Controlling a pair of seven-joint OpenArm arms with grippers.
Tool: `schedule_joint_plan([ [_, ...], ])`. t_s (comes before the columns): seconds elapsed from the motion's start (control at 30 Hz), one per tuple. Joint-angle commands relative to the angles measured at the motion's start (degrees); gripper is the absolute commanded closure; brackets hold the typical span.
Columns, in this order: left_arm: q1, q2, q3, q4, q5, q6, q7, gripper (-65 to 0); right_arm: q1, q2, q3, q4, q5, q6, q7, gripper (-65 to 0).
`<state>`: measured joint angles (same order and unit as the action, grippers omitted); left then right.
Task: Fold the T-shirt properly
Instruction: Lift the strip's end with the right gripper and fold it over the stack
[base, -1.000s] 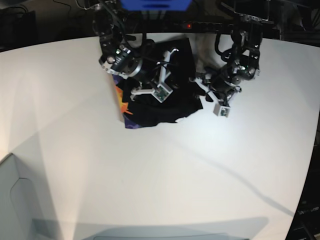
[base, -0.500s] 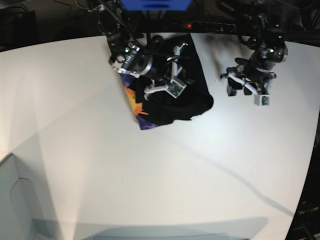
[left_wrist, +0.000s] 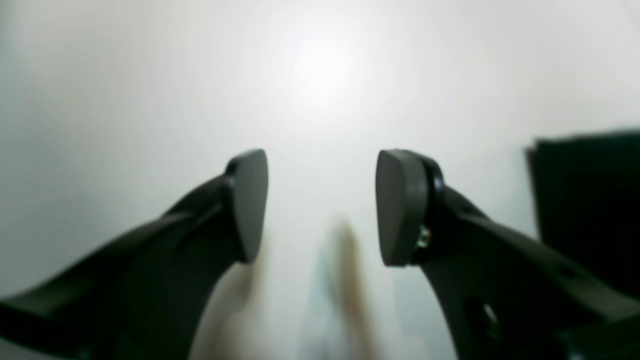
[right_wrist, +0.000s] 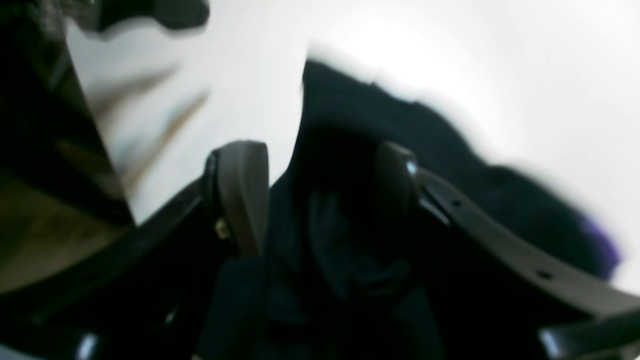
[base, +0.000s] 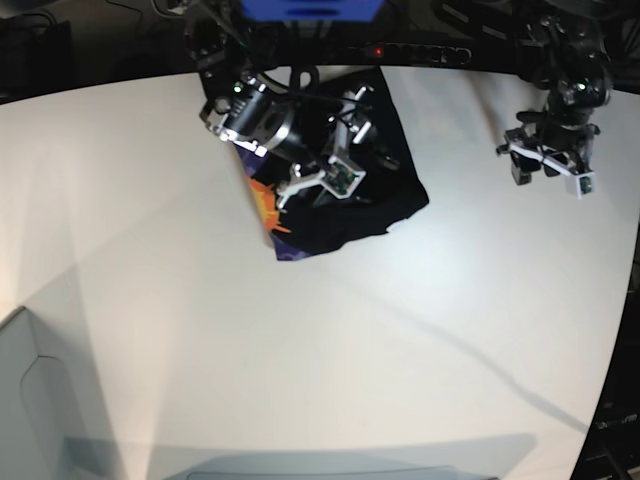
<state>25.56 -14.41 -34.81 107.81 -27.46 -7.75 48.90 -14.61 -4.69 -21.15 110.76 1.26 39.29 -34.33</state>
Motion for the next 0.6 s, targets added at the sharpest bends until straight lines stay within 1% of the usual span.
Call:
schedule_joint_plan([
  [0.0, 0.2, -0.7, -1.2, 1.1, -0.3, -0.2, -0.9, -33.7, 0.1, 0.1, 1.4, 2.7, 1.2, 0.7, 1.3, -34.2],
  [0.13, 0.2, -0.7, -3.5, 1.1, -0.3, -0.2, -0.9, -33.7, -0.6, 0.5, 8.0, 5.0, 1.2, 0.7, 1.8, -34.8],
  [0.27, 0.2, -0.7, -3.6, 1.1, -0.3, -0.2, -0.9, -33.7, -0.7, 1.5, 13.0, 4.4, 1.2, 0.7, 1.3, -34.8],
  [0.37, 0.2, -0.7, -3.4, 1.1, -0.3, -0.2, -0.9, -33.7, -2.0, 2.8, 13.2, 3.0, 1.2, 0.7, 1.8, -34.8],
  [0.47, 0.1, -0.7, -3.4, 1.1, -0.3, -0.2, -0.9, -33.7, -3.1, 3.2, 11.6, 0.1, 1.2, 0.7, 1.8, -34.8],
  [0.57, 0.1, -0.7, -3.6, 1.1, -0.3, -0.2, -0.9, -33.7, -4.1, 4.3, 8.4, -1.5, 1.0, 0.7, 1.8, -34.8],
])
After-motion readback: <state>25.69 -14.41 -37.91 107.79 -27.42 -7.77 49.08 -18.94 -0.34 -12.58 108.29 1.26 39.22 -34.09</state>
